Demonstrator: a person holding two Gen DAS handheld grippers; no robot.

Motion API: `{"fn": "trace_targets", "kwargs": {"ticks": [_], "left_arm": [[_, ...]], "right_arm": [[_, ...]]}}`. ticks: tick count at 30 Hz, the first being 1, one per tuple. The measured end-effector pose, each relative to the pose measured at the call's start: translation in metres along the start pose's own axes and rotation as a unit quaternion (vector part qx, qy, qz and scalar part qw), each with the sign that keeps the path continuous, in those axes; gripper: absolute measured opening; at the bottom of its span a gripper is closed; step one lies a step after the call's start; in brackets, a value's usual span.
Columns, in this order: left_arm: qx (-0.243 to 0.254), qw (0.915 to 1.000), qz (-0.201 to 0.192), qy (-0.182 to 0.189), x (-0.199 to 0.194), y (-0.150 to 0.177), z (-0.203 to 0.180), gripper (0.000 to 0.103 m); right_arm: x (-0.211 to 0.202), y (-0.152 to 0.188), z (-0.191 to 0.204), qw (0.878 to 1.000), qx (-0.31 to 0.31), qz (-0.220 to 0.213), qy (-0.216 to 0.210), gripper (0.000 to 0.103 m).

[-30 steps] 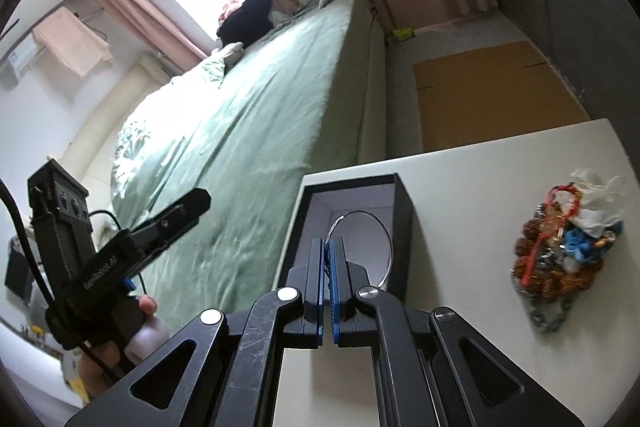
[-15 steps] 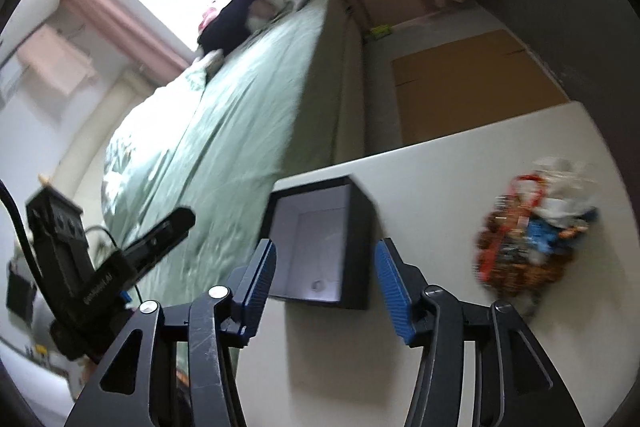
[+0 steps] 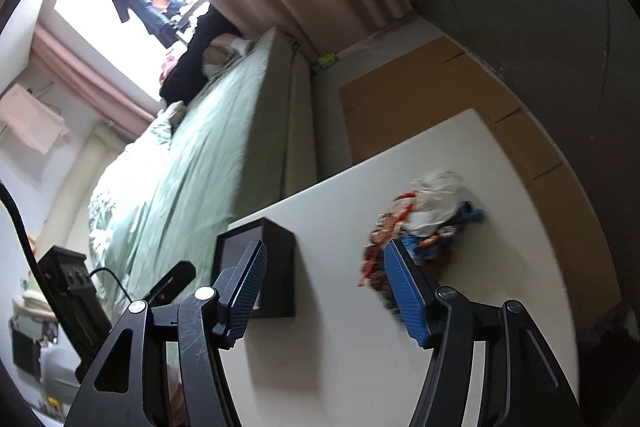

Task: Organize jewelry
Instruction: 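Move the left gripper to the jewelry heap and grasp the red string bracelet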

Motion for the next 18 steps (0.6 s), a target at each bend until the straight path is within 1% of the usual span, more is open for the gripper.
{"fn": "trace_targets", "kwargs": {"ticks": [3, 5, 9, 10, 15, 18], "left_arm": [[0.017, 0.9998, 0.006, 0.007, 0.012, 0.004, -0.016, 0.082], [0.022, 0.9996, 0.012, 0.013, 0.019, 0.006, -0.024, 0.081], [0.031, 0.9989, 0.023, 0.027, 0.033, 0.011, -0.04, 0.069], [0.037, 0.9985, 0.028, 0.027, 0.036, 0.012, -0.045, 0.065], [0.064, 0.9961, 0.051, 0.034, 0.053, 0.014, -0.067, 0.051], [0.087, 0.9937, 0.064, 0.03, 0.067, 0.013, -0.079, 0.042]], "right_arm": [[-0.002, -0.001, -0.017, 1.0, 0.011, 0.003, 0.016, 0.062], [-0.005, -0.003, -0.029, 1.0, 0.024, 0.004, 0.019, 0.062], [-0.008, -0.006, -0.047, 0.999, 0.052, 0.006, 0.016, 0.062], [-0.007, -0.007, -0.047, 0.998, 0.054, 0.007, 0.016, 0.062], [-0.011, -0.015, -0.065, 0.997, 0.076, 0.009, 0.015, 0.062], [-0.016, -0.019, -0.076, 0.996, 0.091, 0.006, 0.013, 0.062]]}}
Point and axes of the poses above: each gripper's, at about its wrist camera, not at the fingertips, and x roughly the way its jaws point, z to its left, y to its underside, the point moved 8 cm from there along x, roughly the way its jaws point, and after that the axes turned 4 degrees about y, right-handed, at the moved point
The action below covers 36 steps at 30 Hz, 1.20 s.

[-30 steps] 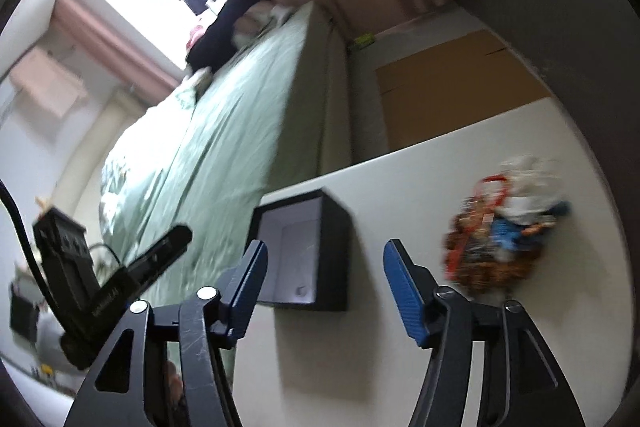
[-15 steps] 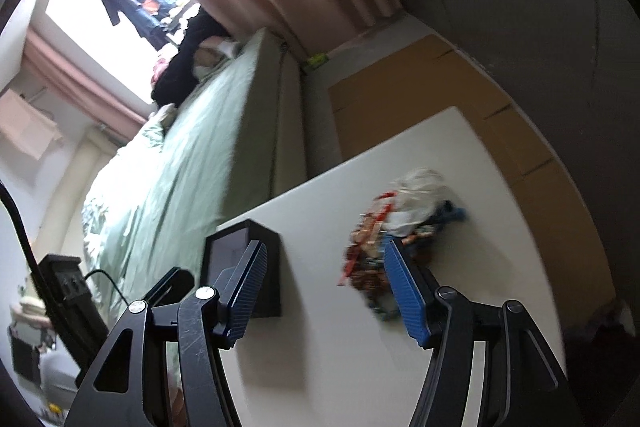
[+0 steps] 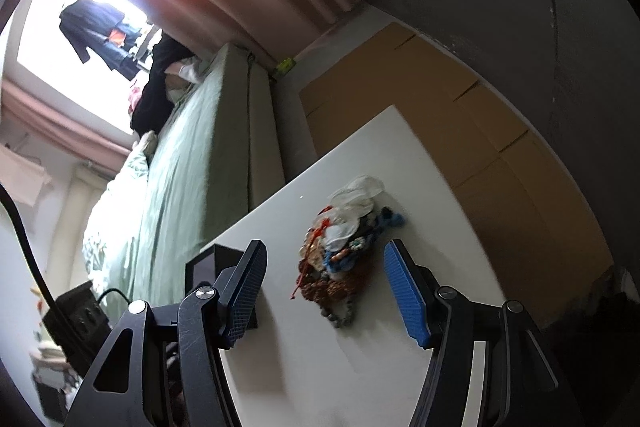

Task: Organize jewelry
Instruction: 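Move the left gripper to the jewelry heap and grasp the red string bracelet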

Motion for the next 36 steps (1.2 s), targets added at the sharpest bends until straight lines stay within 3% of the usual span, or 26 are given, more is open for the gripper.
{"fn": "trace_targets", "kwargs": {"ticks": [7, 20, 21, 23, 26, 36], "left_arm": [[0.039, 0.9986, 0.035, -0.004, 0.031, -0.002, -0.012, 0.03], [0.072, 0.9938, 0.081, -0.027, 0.08, 0.001, -0.014, 0.027], [0.072, 0.9936, 0.082, -0.027, 0.083, 0.002, -0.014, 0.025], [0.071, 0.9935, 0.085, -0.025, 0.086, 0.004, -0.013, 0.01], [0.06, 0.9946, 0.078, -0.034, 0.081, 0.002, -0.006, 0.004], [0.0, 0.9992, 0.039, -0.012, 0.041, -0.001, 0.015, 0.003]], "right_arm": [[-0.001, -0.002, -0.019, 1.0, 0.029, 0.005, 0.0, 0.062], [0.006, -0.005, -0.027, 0.999, 0.052, 0.012, -0.004, 0.062], [0.006, -0.006, -0.029, 0.998, 0.055, 0.012, -0.003, 0.062], [0.006, -0.006, -0.031, 0.998, 0.058, 0.012, 0.0, 0.062], [0.009, -0.007, -0.033, 0.998, 0.06, 0.014, 0.004, 0.062], [0.024, -0.005, -0.018, 0.999, 0.038, 0.026, 0.002, 0.062]]}}
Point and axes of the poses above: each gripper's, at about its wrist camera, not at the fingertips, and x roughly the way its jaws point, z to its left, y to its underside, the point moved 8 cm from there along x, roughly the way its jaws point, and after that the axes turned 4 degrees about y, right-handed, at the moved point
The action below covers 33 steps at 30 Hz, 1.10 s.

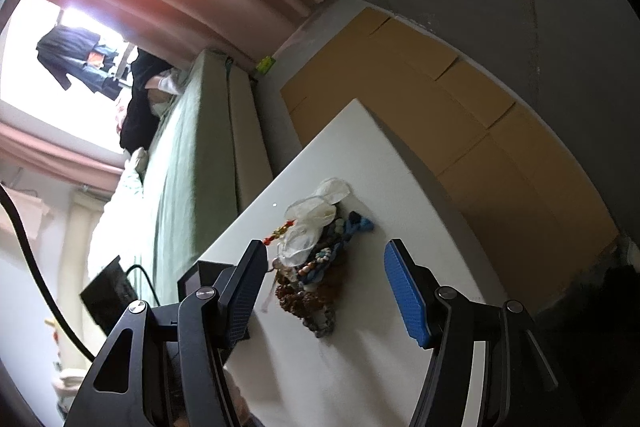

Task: Organize jewelry
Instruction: 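Move the left gripper to the jewelry heap and grasp the red string bracelet, then drop the red bracelet into the box with the left gripper while the right gripper grasps the white plastic bag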

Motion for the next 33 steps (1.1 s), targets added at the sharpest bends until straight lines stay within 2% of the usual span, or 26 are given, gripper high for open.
{"fn": "trace_targets", "kwargs": {"ticks": [7, 16, 21, 28, 29, 31, 32, 33], "left_arm": [[-0.043, 0.9984, -0.035, 0.009, -0.035, 0.008, 0.017, 0.003], [-0.086, 0.9932, -0.077, 0.013, -0.069, 0.001, 0.048, 0.003], [-0.103, 0.9903, -0.092, 0.016, -0.084, -0.001, 0.065, 0.003], [-0.133, 0.9847, -0.111, 0.021, -0.103, -0.004, 0.088, 0.003], [-0.135, 0.9842, -0.112, 0.021, -0.105, -0.004, 0.09, 0.003], [-0.136, 0.9838, -0.115, 0.02, -0.109, -0.004, 0.093, 0.003], [-0.137, 0.9834, -0.117, 0.02, -0.113, -0.004, 0.095, 0.003], [-0.137, 0.9832, -0.119, 0.02, -0.117, -0.003, 0.098, 0.003]], "right_arm": [[0.013, 0.002, 0.015, 1.0, -0.023, -0.001, -0.002, 0.062], [0.031, 0.008, 0.038, 0.999, -0.051, -0.007, -0.001, 0.062], [0.043, 0.006, 0.042, 0.998, -0.056, -0.018, 0.016, 0.062], [0.065, 0.003, 0.036, 0.994, -0.079, -0.023, 0.072, 0.056], [0.067, 0.003, 0.035, 0.993, -0.081, -0.023, 0.078, 0.05], [0.07, 0.003, 0.033, 0.993, -0.083, -0.023, 0.084, 0.025], [0.07, 0.003, 0.032, 0.993, -0.081, -0.023, 0.085, 0.003], [0.067, 0.002, 0.03, 0.993, -0.075, -0.031, 0.086, 0.003]]}}
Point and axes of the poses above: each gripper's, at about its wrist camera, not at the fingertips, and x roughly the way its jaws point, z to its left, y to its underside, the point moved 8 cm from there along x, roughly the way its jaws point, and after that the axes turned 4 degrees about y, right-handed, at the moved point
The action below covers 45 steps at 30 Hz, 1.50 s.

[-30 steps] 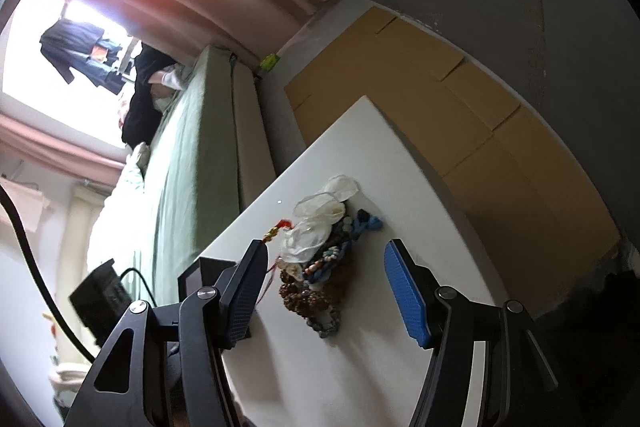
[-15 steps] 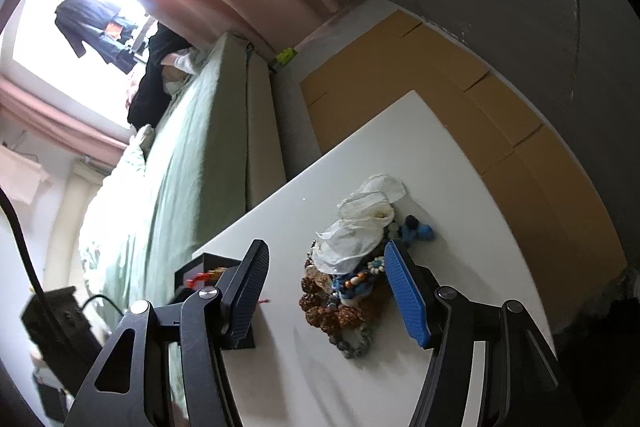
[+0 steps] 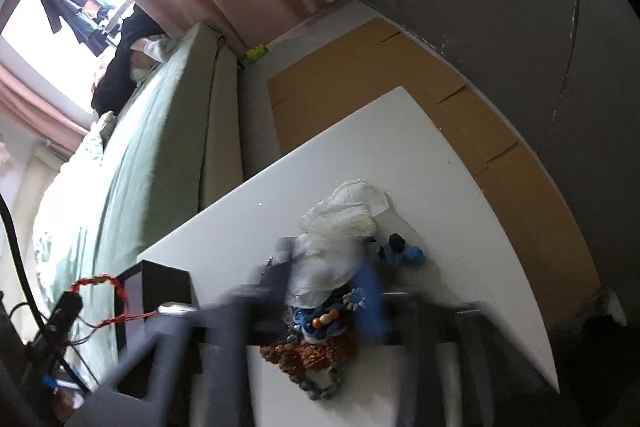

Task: Organize jewelry
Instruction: 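Drop the red bracelet into the box with the left gripper while the right gripper grasps the white plastic bag, then carry the white plastic bag over the box and open the right gripper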

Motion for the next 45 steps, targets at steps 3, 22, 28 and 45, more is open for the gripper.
{"fn": "trace_targets", "kwargs": {"ticks": [3, 22, 28, 45], "left_arm": [[0.0, 1.0, -0.006, -0.002, -0.008, -0.003, 0.005, 0.003], [-0.055, 0.9984, 0.01, -0.002, -0.027, -0.007, 0.049, 0.027], [-0.073, 0.9967, -0.032, -0.012, -0.049, -0.017, 0.065, 0.067], [-0.109, 0.9911, -0.067, -0.037, -0.071, -0.03, 0.097, 0.067]], "right_arm": [[-0.016, -0.005, 0.003, 1.0, 0.002, -0.024, -0.01, 0.003], [-0.09, 0.014, 0.1, 0.983, -0.03, -0.093, -0.157, 0.003], [-0.09, 0.031, 0.142, 0.974, -0.065, -0.082, -0.199, 0.003], [-0.042, 0.079, 0.206, 0.968, -0.136, 0.026, -0.209, 0.035]]}}
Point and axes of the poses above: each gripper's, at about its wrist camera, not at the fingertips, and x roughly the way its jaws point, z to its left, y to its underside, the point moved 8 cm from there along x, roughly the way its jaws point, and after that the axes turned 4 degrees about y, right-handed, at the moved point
